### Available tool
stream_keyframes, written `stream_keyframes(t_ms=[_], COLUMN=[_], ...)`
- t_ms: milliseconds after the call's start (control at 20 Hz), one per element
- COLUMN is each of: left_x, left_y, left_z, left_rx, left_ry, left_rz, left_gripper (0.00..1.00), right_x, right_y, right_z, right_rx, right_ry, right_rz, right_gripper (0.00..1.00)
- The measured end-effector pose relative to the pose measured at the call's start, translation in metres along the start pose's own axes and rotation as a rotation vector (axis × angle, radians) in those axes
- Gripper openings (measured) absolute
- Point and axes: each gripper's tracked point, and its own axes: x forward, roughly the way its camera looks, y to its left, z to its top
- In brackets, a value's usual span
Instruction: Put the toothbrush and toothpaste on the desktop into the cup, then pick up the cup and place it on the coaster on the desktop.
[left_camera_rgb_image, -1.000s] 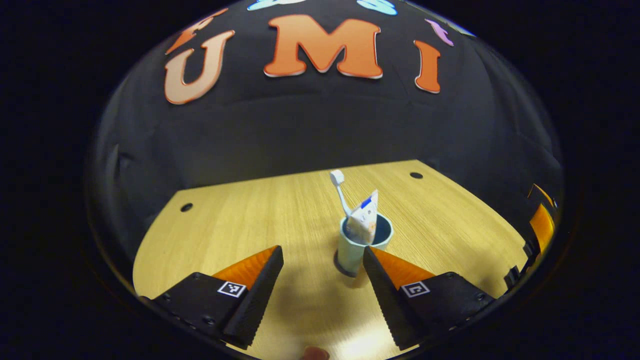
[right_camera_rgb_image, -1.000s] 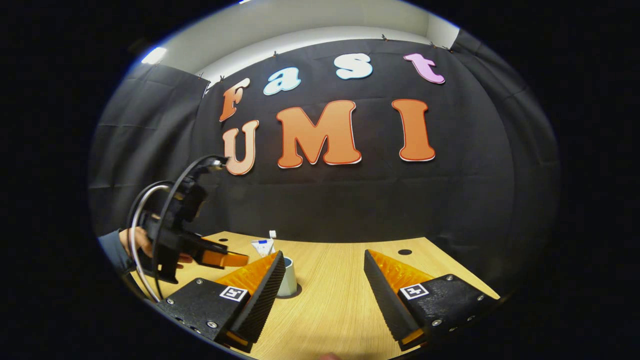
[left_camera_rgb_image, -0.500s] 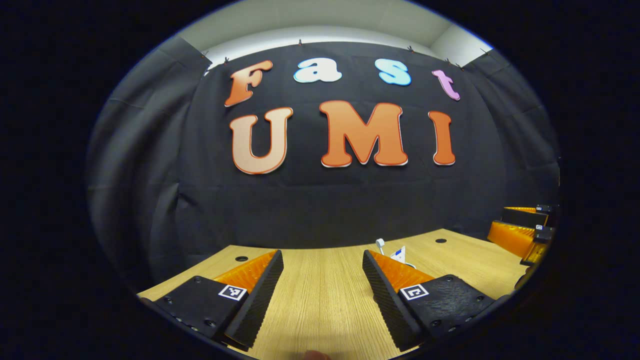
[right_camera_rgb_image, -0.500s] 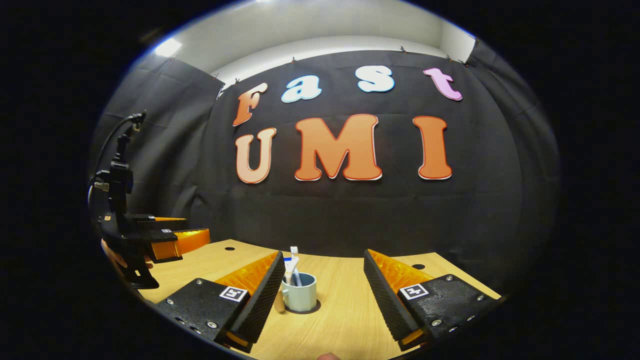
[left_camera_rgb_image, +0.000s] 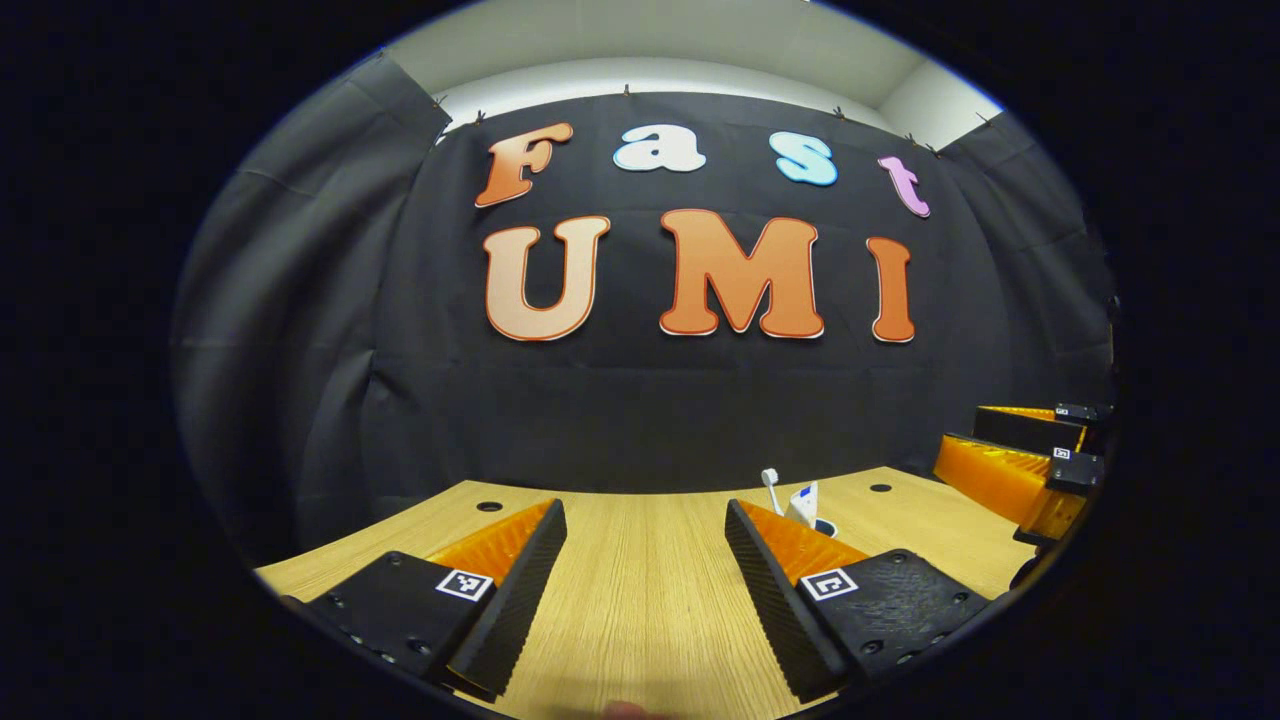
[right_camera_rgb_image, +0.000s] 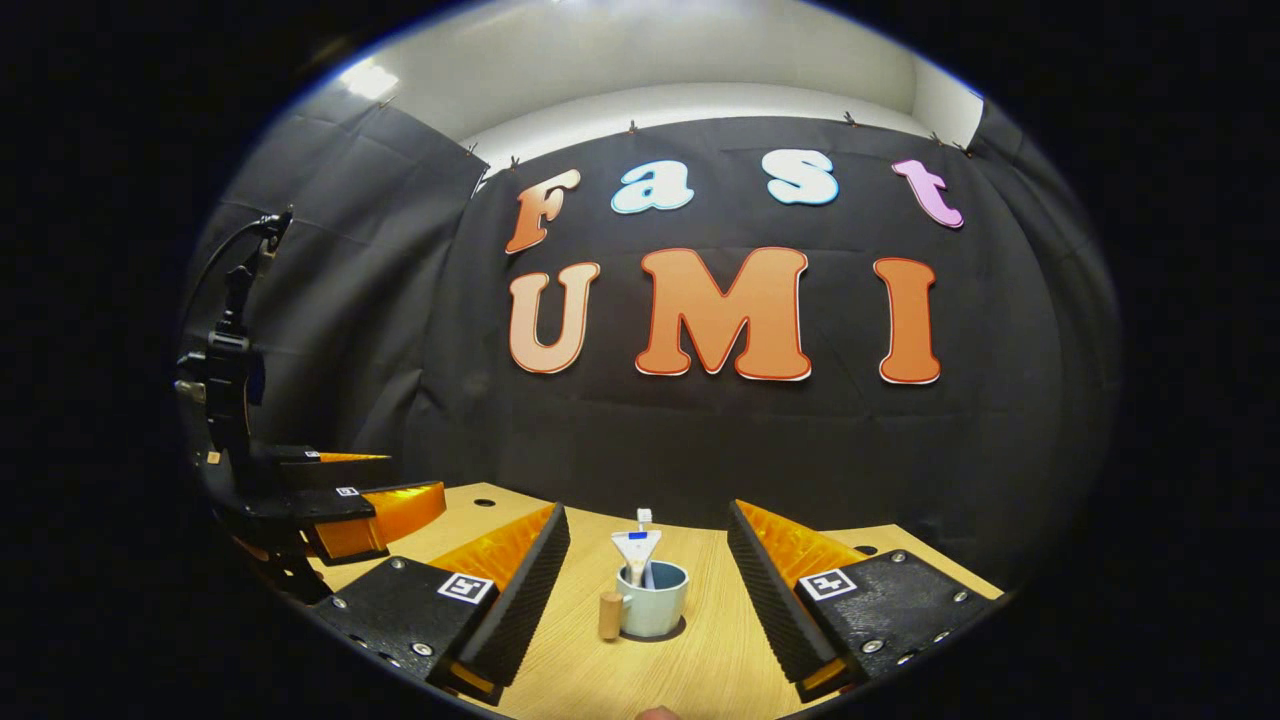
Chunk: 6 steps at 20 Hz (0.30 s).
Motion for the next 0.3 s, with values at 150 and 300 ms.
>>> stream_keyframes(t_ms=[150, 300], left_x=[-0.0043, -0.0035], left_y=[0.0083, 0.008], left_z=[0.0024, 0.0021], left_rx=[-0.01, 0.002], left_ry=[-0.014, -0.023], left_rz=[0.011, -0.005], left_gripper=[0.96, 0.96], right_x=[0.0019, 0.0031], right_y=[0.0052, 0.0091], right_z=[0.0009, 0.0017], right_rx=[-0.004, -0.018], right_ry=[-0.004, -0.008], right_rz=[0.003, 0.0], right_gripper=[0.95, 0.96])
